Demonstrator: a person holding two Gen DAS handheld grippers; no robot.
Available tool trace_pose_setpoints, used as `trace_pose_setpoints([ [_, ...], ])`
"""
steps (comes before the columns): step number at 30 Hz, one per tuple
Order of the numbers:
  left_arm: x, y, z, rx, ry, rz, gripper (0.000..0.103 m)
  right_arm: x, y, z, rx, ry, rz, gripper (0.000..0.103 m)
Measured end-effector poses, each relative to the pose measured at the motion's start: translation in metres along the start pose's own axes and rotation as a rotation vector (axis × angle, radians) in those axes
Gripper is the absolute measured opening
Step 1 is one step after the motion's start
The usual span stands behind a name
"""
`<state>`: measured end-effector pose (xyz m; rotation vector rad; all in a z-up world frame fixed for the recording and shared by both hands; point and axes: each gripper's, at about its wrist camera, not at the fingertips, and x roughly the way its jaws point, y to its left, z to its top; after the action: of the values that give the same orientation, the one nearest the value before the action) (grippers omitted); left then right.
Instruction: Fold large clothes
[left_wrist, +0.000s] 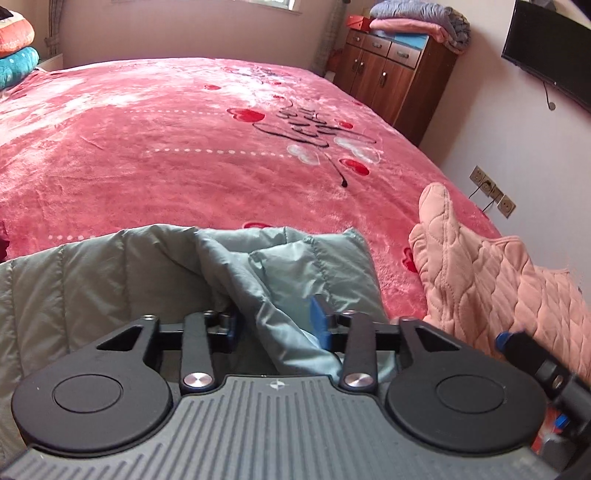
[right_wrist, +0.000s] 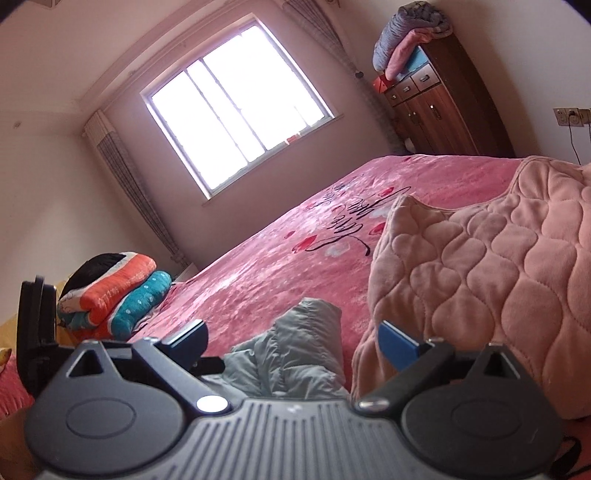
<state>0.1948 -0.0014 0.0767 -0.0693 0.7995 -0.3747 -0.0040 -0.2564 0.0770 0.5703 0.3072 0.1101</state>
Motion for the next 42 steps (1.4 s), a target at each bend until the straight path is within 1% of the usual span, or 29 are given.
trace_pose_setpoints([
  [2,-0.004,-0.003,0.005,0.001,-0.017,-0.004,0.055,0.002,0.005,-0.002,-0.033,0.017,0.013,0.098],
  [4,-0.008,-0.006,0.011,0.011,-0.03,-0.004,0.063,0.005,0.01,-0.005,-0.068,0.037,0.022,0.098],
  [5,-0.011,-0.006,0.013,0.016,-0.035,-0.004,0.065,0.007,0.013,-0.007,-0.086,0.049,0.026,0.098],
  [7,-0.013,-0.006,0.017,0.019,-0.034,-0.012,0.074,0.01,0.018,-0.011,-0.124,0.069,0.032,0.098],
  [9,-0.018,-0.007,0.019,0.022,-0.035,-0.013,0.075,0.013,0.023,-0.015,-0.155,0.087,0.043,0.098],
  [13,-0.022,-0.013,0.018,0.046,-0.02,-0.045,0.085,0.017,0.031,-0.021,-0.215,0.107,0.049,0.098],
  [16,-0.021,-0.017,0.016,0.063,-0.014,-0.058,0.085,0.019,0.036,-0.027,-0.229,0.136,0.093,0.098],
  [19,-0.023,-0.02,0.013,0.067,-0.014,-0.075,0.085,0.022,0.045,-0.034,-0.282,0.149,0.117,0.098],
  [23,-0.022,-0.017,0.012,0.063,-0.018,-0.074,0.085,0.025,0.055,-0.039,-0.3,0.168,0.194,0.098],
  [27,-0.022,-0.006,0.015,0.039,-0.029,-0.058,0.085,0.024,0.068,-0.047,-0.366,0.187,0.246,0.098],
  [28,-0.021,-0.004,0.016,0.03,-0.027,-0.06,0.085,0.025,0.071,-0.05,-0.381,0.191,0.245,0.098],
  [31,-0.026,-0.003,0.013,0.033,-0.033,-0.064,0.085,0.032,0.075,-0.057,-0.433,0.202,0.178,0.096],
  [33,-0.034,0.0,0.009,0.025,-0.045,-0.073,0.086,0.036,0.07,-0.057,-0.427,0.203,0.153,0.093],
  [34,-0.04,0.003,0.007,0.02,-0.055,-0.078,0.088,0.038,0.068,-0.056,-0.418,0.202,0.145,0.093],
  [35,-0.046,0.006,0.003,0.018,-0.065,-0.079,0.089,0.041,0.065,-0.055,-0.406,0.198,0.136,0.09],
  [37,-0.058,0.016,-0.007,0.015,-0.082,-0.067,0.094,0.048,0.058,-0.052,-0.375,0.193,0.116,0.077],
  [39,-0.068,0.026,-0.017,0.005,-0.091,-0.044,0.094,0.055,0.049,-0.048,-0.315,0.211,0.112,0.05],
  [40,-0.072,0.033,-0.023,-0.005,-0.092,-0.026,0.094,0.059,0.044,-0.047,-0.284,0.222,0.113,0.044],
  [42,-0.078,0.046,-0.037,-0.024,-0.093,0.005,0.095,0.066,0.036,-0.045,-0.234,0.23,0.108,0.021],
])
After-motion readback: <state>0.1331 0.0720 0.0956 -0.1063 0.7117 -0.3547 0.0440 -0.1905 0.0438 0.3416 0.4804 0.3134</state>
